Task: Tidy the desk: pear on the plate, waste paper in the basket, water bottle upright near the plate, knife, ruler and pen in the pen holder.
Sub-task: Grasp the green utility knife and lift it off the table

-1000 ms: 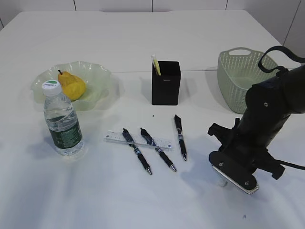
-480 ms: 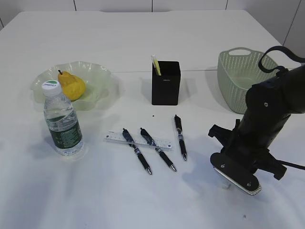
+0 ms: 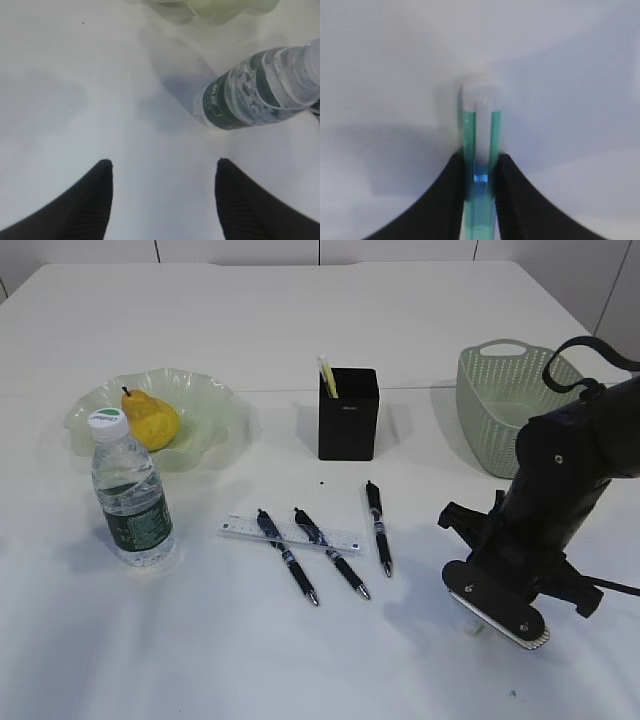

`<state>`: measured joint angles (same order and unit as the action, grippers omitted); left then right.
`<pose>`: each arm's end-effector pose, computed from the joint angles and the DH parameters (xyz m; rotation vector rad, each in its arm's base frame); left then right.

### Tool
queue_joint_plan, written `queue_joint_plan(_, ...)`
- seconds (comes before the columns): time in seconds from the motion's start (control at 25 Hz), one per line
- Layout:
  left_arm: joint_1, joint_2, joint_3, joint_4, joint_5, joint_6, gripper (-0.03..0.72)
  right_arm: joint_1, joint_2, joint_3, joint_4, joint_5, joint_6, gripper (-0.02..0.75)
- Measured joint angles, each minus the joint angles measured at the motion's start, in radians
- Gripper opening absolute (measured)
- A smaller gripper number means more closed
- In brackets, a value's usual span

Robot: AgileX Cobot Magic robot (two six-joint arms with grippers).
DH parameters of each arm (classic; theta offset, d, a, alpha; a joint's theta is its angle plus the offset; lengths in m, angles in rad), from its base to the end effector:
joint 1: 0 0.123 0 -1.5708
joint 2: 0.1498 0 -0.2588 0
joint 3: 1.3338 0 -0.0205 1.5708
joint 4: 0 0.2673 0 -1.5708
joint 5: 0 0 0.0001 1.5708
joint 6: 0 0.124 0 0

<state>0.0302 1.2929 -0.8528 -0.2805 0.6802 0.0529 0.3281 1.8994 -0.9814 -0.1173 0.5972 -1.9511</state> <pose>0.2898 -0.0129 0.2028 -0.1905 2.5782 -0.2769 0.3173 0.0994 0.0467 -2.8611 1.1595 -0.2374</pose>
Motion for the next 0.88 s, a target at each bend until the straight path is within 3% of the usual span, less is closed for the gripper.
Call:
queue_joint_plan(0.6, 0.000, 0.000, 0.000, 0.000, 0.004, 0.000, 0.456, 0.000, 0.000, -0.002, 0.005, 0.037, 0.000, 0.147)
queue_joint_plan(0.88, 0.000, 0.000, 0.000, 0.000, 0.009, 0.000, 0.456, 0.000, 0.000, -0.004, 0.105, 0.049, 0.002, 0.147)
